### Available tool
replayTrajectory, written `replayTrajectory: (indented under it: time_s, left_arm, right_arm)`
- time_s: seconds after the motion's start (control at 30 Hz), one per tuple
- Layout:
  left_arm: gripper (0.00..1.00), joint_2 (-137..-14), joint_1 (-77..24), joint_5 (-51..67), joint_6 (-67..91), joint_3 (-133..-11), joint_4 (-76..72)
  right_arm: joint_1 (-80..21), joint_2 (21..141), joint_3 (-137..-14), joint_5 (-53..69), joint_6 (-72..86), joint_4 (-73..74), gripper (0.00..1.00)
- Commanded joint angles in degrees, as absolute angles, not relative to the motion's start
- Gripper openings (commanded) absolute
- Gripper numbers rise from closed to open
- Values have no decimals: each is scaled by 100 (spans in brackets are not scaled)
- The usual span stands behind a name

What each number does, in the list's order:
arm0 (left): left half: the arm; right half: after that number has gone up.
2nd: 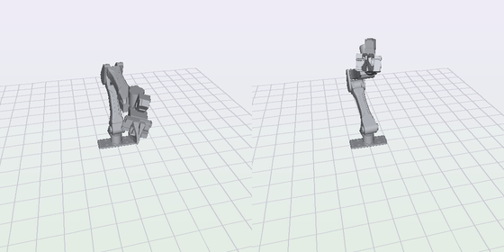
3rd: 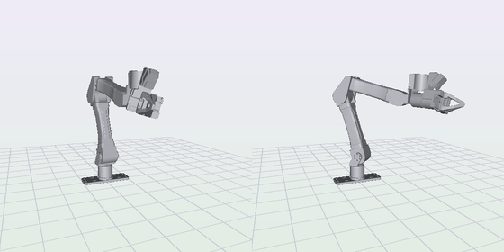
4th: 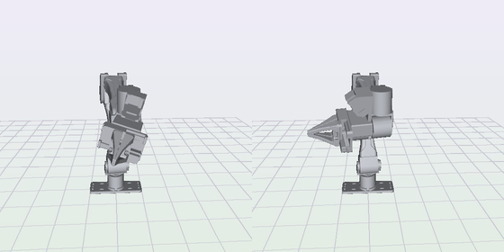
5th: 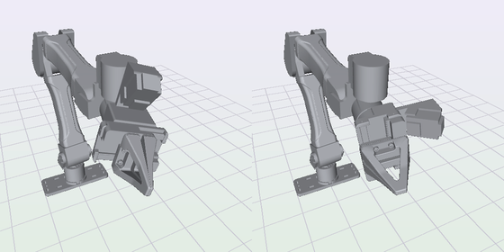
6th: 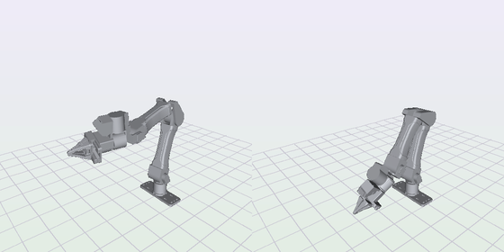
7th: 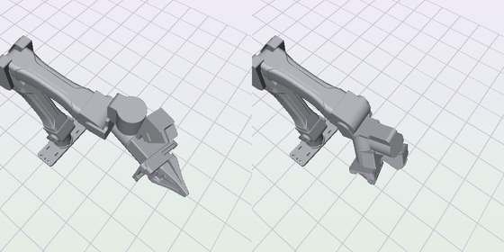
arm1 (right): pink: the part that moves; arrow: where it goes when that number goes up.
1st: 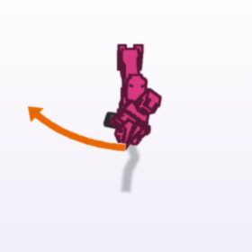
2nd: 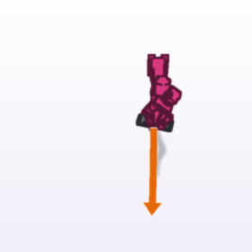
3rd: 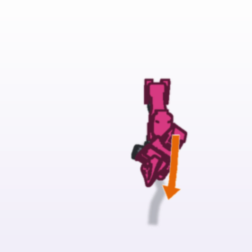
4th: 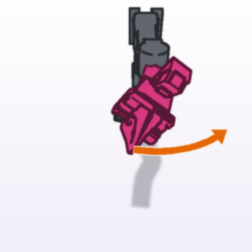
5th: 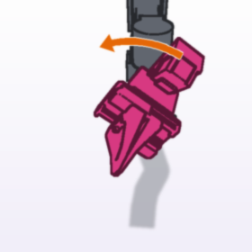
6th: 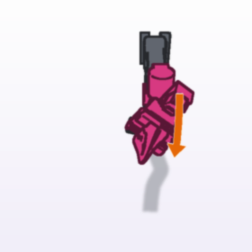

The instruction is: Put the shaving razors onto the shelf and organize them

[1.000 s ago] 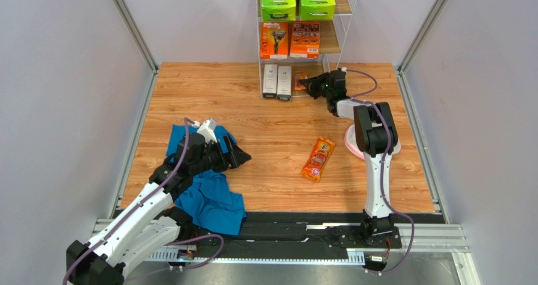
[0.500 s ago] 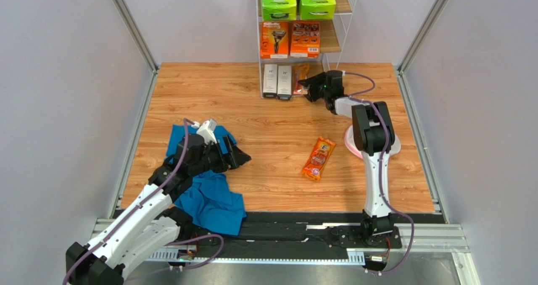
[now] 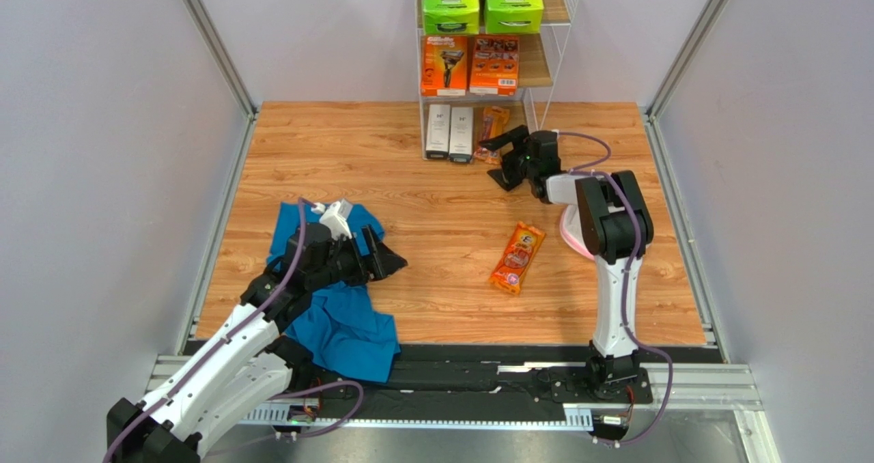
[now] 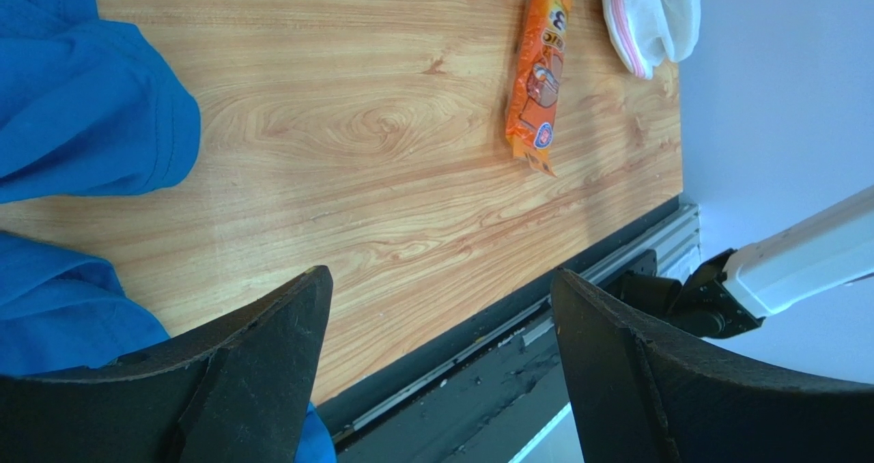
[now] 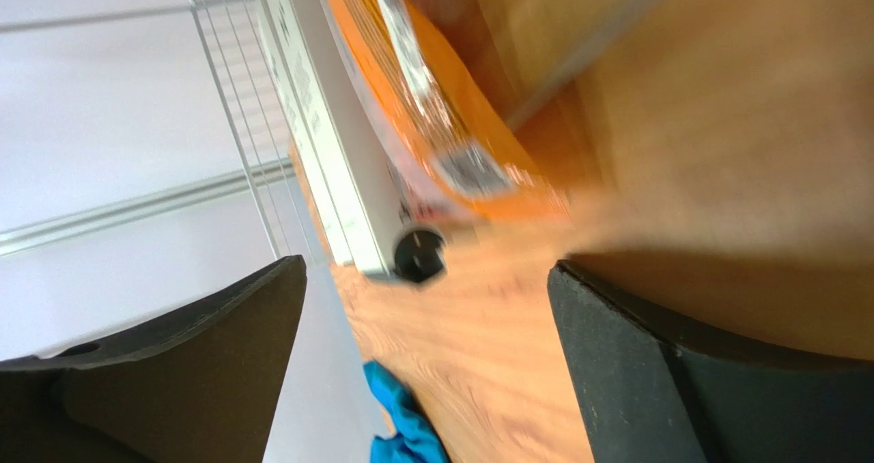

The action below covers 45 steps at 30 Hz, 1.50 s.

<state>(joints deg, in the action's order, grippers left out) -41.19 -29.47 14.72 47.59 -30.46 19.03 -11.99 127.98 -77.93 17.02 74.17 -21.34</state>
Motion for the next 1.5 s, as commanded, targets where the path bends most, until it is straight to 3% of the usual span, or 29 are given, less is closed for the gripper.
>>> replayTrajectory:
  time_s: [0.0,0.23,0.6,0.83,1.07,1.37,1.47]
  left_arm:
    - [87,-4166,-2927,1547,4527,-3102,1863]
    - [87,-4938,-3111,1643,4052,-3795,1811]
    - [87,-8804,-4710,1398,3569,-6203,1669]
    - [87,-10844,-5098,1072,2980,-8618,2583]
    - [87,-12469,-5194,1195,2813,-10229,3269]
    - [87,-13850,-5387,1336,2602,-11820,4025]
    - [79,-14027,-5414,1318,2628,-11830,4061]
  right_arm:
    - [-1292,12088,-7050,1556,6962,-1793,100]
    - [-1283,10691,-5837,1494,6532,-1714,100]
    - [-1187,7607,-4422,1381,5494,110,100]
    - [-914,5042,-3622,1003,5159,1870,100]
    - [-879,2974,-3252,703,5370,3295,100]
    - [-879,2180,-3032,993,5493,4139,100]
    - [-888,1969,-3006,1020,5537,4306,100]
